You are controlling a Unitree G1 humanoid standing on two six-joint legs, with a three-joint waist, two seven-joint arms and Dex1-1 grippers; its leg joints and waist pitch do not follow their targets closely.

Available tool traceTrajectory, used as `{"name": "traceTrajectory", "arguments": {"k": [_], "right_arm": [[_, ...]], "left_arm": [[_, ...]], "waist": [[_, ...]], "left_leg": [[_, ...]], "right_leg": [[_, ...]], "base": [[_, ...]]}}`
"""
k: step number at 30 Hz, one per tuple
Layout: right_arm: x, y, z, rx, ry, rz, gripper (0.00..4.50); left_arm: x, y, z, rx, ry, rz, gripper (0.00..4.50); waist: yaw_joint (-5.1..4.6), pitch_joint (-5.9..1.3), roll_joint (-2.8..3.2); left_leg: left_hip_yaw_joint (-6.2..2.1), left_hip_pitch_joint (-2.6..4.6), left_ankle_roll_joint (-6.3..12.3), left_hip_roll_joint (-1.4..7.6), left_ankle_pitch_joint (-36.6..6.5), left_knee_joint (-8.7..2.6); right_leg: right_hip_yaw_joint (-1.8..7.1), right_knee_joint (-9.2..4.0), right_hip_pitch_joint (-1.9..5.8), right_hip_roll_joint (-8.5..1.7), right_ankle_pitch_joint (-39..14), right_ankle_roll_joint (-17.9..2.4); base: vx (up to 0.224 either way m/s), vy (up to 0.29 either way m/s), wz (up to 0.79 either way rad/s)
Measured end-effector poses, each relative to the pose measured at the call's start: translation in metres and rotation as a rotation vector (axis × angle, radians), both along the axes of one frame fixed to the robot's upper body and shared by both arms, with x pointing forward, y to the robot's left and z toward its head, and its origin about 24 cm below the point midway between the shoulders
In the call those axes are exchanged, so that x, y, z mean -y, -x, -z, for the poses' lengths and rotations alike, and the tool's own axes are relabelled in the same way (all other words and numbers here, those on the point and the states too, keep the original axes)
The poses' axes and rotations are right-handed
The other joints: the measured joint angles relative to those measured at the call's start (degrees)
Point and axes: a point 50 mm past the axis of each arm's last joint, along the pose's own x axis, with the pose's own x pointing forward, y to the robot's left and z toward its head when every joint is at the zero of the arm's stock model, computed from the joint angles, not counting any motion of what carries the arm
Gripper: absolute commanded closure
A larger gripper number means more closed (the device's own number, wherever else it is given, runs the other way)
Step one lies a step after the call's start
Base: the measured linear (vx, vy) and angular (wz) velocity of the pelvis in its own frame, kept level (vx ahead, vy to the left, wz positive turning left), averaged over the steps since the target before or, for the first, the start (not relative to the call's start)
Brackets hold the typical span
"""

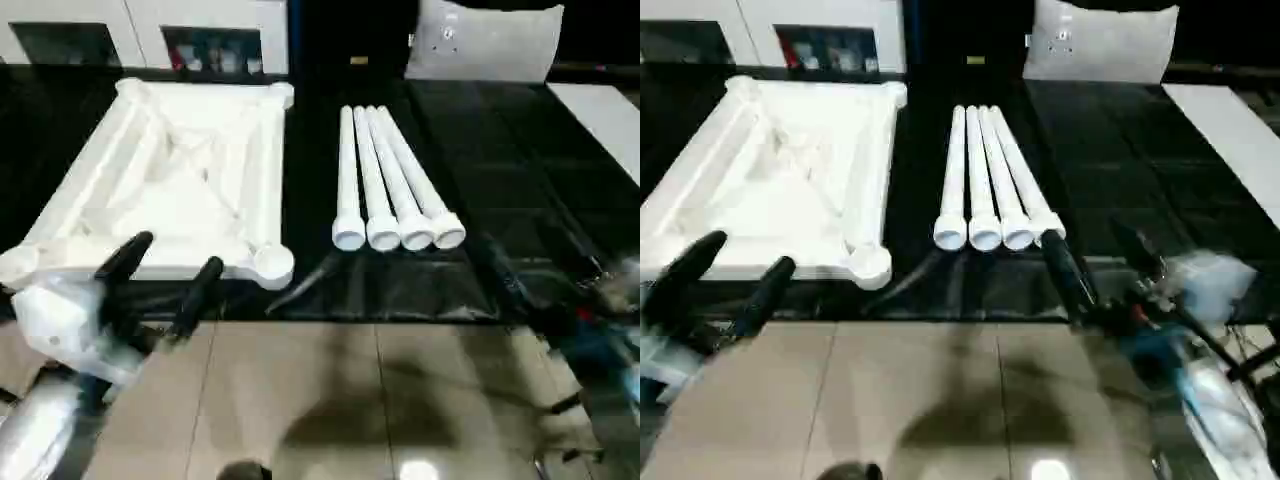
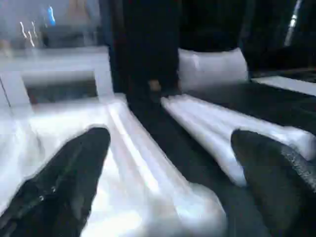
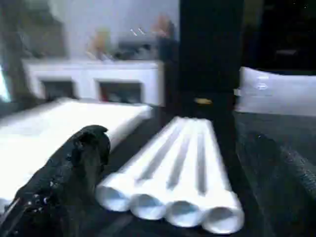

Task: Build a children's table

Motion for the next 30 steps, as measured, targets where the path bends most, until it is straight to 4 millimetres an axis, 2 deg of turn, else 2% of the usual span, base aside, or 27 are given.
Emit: {"name": "traceTrajectory", "arguments": {"k": [2, 3, 5, 8, 10, 11, 12, 14, 15, 16, 17, 19, 20, 22, 24, 26, 27, 29, 30], "right_arm": [[-0.002, -0.006, -0.007, 0.025, 0.014, 0.045, 0.0], [-0.002, -0.008, -0.008, 0.025, 0.009, 0.066, 0.0], [0.002, -0.01, 0.0, -0.006, -0.003, 0.145, 0.0], [0.001, -0.011, 0.024, -0.12, 0.015, 0.208, 0.0], [-0.005, -0.01, 0.034, -0.18, -0.007, 0.211, 0.0], [-0.008, -0.009, 0.037, -0.199, -0.003, 0.217, 0.0], [-0.009, -0.009, 0.039, -0.21, 0.009, 0.224, 0.0], [-0.009, -0.009, 0.041, -0.226, 0.014, 0.222, 0.0], [-0.009, -0.009, 0.041, -0.227, 0.016, 0.221, 0.0], [-0.007, -0.008, 0.041, -0.23, 0.027, 0.224, 0.0], [-0.005, -0.008, 0.041, -0.231, 0.033, 0.224, 0.0], [-0.006, -0.008, 0.041, -0.237, 0.023, 0.205, 0.0], [-0.009, -0.009, 0.041, -0.244, 0.01, 0.18, 0.0], [-0.017, -0.011, 0.04, -0.245, -0.002, 0.135, 0.0], [-0.024, -0.017, 0.033, -0.227, -0.016, 0.106, 0.0], [-0.028, -0.018, 0.027, -0.207, -0.018, 0.084, 0.0], [-0.029, -0.02, 0.025, -0.202, -0.012, 0.083, 0.0], [-0.029, -0.022, 0.022, -0.191, -0.012, 0.109, 0.0], [-0.029, -0.022, 0.022, -0.193, -0.018, 0.117, 0.0]], "left_arm": [[0.011, -0.012, -0.015, 0.065, 0.005, -0.059, 0.03], [0.012, -0.016, -0.014, 0.057, 0.007, -0.095, 0.03], [0.009, -0.024, 0.0, -0.015, 0.02, -0.195, 0.03], [0.013, -0.03, 0.02, -0.116, 0.014, -0.244, 0.03], [0.017, -0.03, 0.023, -0.14, 0.015, -0.231, 0.03], [0.019, -0.03, 0.023, -0.153, 0.011, -0.221, 0.03], [0.021, -0.031, 0.023, -0.162, 0.009, -0.219, 0.03], [0.023, -0.034, 0.022, -0.174, 0.003, -0.221, 0.03], [0.023, -0.034, 0.022, -0.179, 0.002, -0.223, 0.03], [0.022, -0.034, 0.024, -0.187, 0.002, -0.226, 0.03], [0.022, -0.034, 0.025, -0.194, 0.003, -0.229, 0.03], [0.02, -0.035, 0.029, -0.213, 0.001, -0.236, 0.03], [0.017, -0.035, 0.03, -0.219, -0.005, -0.245, 0.03], [0.014, -0.035, 0.029, -0.217, -0.012, -0.256, 0.03], [0.012, -0.035, 0.03, -0.222, -0.031, -0.248, 0.03], [0.013, -0.036, 0.032, -0.231, -0.03, -0.238, 0.03], [0.012, -0.039, 0.035, -0.242, -0.037, -0.248, 0.03], [0.009, -0.046, 0.038, -0.258, -0.05, -0.271, 0.03], [0.007, -0.048, 0.039, -0.262, -0.051, -0.279, 0.03]], "waist": [[-0.3, -0.52, 0.35], [-0.5, -0.66, 0.48], [-0.99, -0.73, 0.57], [-0.73, -0.7, 0.67], [-0.47, -0.61, 1.36], [-0.47, -0.64, 1.98], [-0.46, -0.75, 2.33], [-0.25, -0.89, 2.93], [-0.13, -0.92, 3.04], [0.09, -0.97, 3.32], [0.22, -0.95, 3.9], [0.22, -1.05, 5.04], [0.18, -1.26, 5.56], [-0.13, -1.32, 5.95], [-0.52, -1.19, 5.79], [-0.81, -1.18, 5.67], [-1.17, -1.16, 5.64], [-2.28, -1.22, 5.72], [-2.66, -1.22, 5.73]], "left_leg": [[-0.02, 0.04, 0.01, 0.05, 0.0, 0.21], [-0.02, 0.06, 0.02, 0.05, 0.0, 0.23], [-0.08, 0.11, -0.01, 0.14, 0.0, 0.22], [-0.33, 0.01, -0.11, 0.17, 0.1, 0.27], [-0.42, -0.1, -0.1, 0.17, 0.1, 0.41], [-0.42, -0.25, -0.08, 0.14, 0.0, 0.52], [-0.42, -0.4, -0.05, 0.08, 0.0, 0.6], [-0.39, -0.71, 0.28, -0.03, 0.0, 0.84], [-0.39, -0.77, 0.44, -0.06, 0.0, 0.94], [-0.4, -1.17, 0.81, -0.14, -0.1, 1.29], [-0.51, -1.51, 1.72, -0.24, -0.2, 2.01], [-0.6, -1.88, 2.72, -0.76, -0.8, 3.03], [-0.42, -1.85, 3.4, -1.52, -1.1, 3.24], [0.05, -1.9, 4.57, -2.43, -1.1, 3.24], [0.57, -1.93, 5.94, -3.54, -1.1, 3.17], [0.93, -2.0, 6.76, -4.23, -1.1, 3.16], [1.18, -2.15, 7.28, -4.58, -1.1, 3.15], [1.24, -2.64, 8.26, -5.32, -0.7, 3.06], [1.25, -2.65, 8.4, -5.51, -0.6, 2.89]], "right_leg": [[-0.04, 0.09, 0.09, 0.0, 0.1, -0.1], [-0.03, 0.15, 0.08, 0.01, 0.1, 0.0], [-0.06, 0.3, 0.06, 0.12, 0.0, 0.0], [-0.16, 0.36, 0.0, 0.25, 0.1, -0.1], [-0.16, 0.3, -0.02, 0.27, 0.1, -0.1], [-0.14, 0.24, -0.03, 0.23, 0.2, -0.1], [-0.12, 0.24, -0.11, 0.15, 0.3, -0.1], [-0.08, 0.23, -0.23, -0.06, 0.3, 0.0], [-0.05, 0.22, -0.23, -0.11, 0.4, 0.0], [0.0, 0.17, -0.2, -0.3, 0.4, 0.2], [-0.05, 0.12, -0.14, -0.56, 0.4, 0.4], [0.01, 0.11, 0.07, -1.08, 0.3, 1.0], [0.11, 0.02, 0.06, -1.74, 0.3, 1.1], [0.42, -0.08, 0.11, -2.52, 0.4, 1.0], [0.83, -0.21, -0.17, -3.07, 0.4, 1.0], [1.39, -0.52, -0.22, -3.51, 0.4, 1.0], [1.38, -0.91, -0.2, -4.06, 0.3, 1.1], [1.41, -1.5, -0.24, -4.46, 0.4, 1.3], [1.4, -1.71, -0.21, -4.56, 0.4, 1.3]], "base": [[0.0, 0.0, 0.0], [0.0, 0.0, 0.0], [0.0, 0.0, 0.0], [0.0, 0.0, 0.0], [0.0, 0.0, 0.0], [0.0, 0.0, 0.0], [0.0, 0.0, 0.0], [0.0, 0.0, 0.0], [0.0, 0.0, 0.0], [0.0, 0.0, 0.0], [-0.011, 0.08, 0.02], [-0.011, 0.098, 0.04], [-0.005, 0.151, 0.1], [-0.008, 0.152, 0.12], [-0.029, 0.134, 0.12], [-0.048, 0.136, 0.06], [-0.046, 0.143, 0.04], [-0.037, 0.104, 0.02], [-0.063, 0.133, 0.06]]}}
